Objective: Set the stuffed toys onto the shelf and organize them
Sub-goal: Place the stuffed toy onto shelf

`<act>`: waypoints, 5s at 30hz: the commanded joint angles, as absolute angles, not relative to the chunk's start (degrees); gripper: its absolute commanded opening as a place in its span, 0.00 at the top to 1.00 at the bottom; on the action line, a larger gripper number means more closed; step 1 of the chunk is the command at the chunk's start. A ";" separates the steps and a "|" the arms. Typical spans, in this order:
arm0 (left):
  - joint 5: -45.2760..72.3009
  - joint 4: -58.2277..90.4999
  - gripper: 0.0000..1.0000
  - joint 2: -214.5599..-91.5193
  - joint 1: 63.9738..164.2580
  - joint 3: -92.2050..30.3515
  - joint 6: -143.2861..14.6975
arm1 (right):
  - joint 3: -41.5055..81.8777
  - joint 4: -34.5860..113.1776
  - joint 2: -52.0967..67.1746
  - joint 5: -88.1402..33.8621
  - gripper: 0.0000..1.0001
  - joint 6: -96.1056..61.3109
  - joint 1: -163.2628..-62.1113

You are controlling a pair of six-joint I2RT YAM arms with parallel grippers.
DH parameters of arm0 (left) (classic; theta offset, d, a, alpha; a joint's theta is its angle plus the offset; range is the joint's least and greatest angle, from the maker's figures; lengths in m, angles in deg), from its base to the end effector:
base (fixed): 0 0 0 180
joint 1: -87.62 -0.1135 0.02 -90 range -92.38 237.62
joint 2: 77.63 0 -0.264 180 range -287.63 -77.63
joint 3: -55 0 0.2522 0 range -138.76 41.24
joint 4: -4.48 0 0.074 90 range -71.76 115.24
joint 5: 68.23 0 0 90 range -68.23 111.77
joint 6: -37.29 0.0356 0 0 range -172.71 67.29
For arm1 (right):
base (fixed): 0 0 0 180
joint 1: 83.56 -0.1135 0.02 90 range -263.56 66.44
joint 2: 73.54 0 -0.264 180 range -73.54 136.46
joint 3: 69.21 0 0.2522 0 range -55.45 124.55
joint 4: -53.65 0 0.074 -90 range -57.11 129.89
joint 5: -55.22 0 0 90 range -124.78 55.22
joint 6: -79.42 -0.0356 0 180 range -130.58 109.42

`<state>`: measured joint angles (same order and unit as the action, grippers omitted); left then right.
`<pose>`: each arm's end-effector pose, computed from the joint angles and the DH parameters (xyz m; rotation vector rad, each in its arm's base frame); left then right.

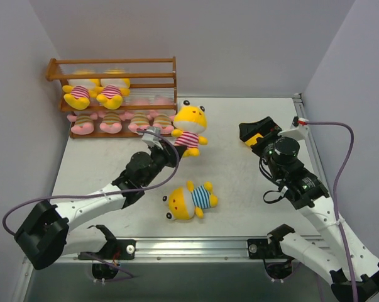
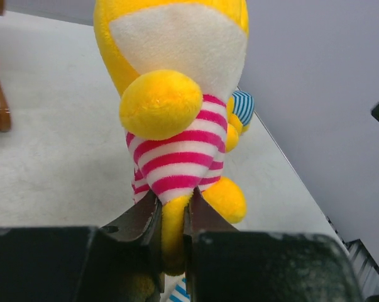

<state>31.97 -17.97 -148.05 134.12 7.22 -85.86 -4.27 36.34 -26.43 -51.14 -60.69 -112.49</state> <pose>0.1927 -0.1939 0.2648 0.0460 1.6547 -0.9395 0.1699 0.0824 0.3851 0.5258 1.5408 0.8559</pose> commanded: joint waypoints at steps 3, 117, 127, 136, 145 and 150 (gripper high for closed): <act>26.61 -10.87 0.98 -140.75 123.76 5.74 -91.73 | -2.01 35.05 -28.54 -56.49 0.01 -49.18 -112.30; 12.46 4.35 0.21 -172.82 94.30 -31.80 -95.34 | -3.51 31.72 -34.69 -52.27 0.01 -43.19 -109.66; 14.22 5.14 0.24 -172.29 94.38 -29.86 -96.13 | -3.42 31.37 -34.96 -51.66 0.01 -43.54 -109.66; 14.22 5.23 0.27 -173.35 94.38 -30.12 -97.27 | -3.42 31.37 -34.87 -51.39 0.01 -43.72 -109.66; 16.59 8.92 0.17 -166.68 93.95 -26.79 -95.78 | -3.59 31.10 -35.22 -51.22 0.01 -43.54 -109.75; 17.99 13.13 0.14 -160.00 92.98 -23.63 -93.60 | -3.50 30.84 -35.57 -51.30 0.01 -41.79 -109.66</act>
<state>15.99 11.34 -165.60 93.83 -24.16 -96.11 -3.90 30.48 -34.93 -51.21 -43.27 -110.11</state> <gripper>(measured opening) 0.856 0.994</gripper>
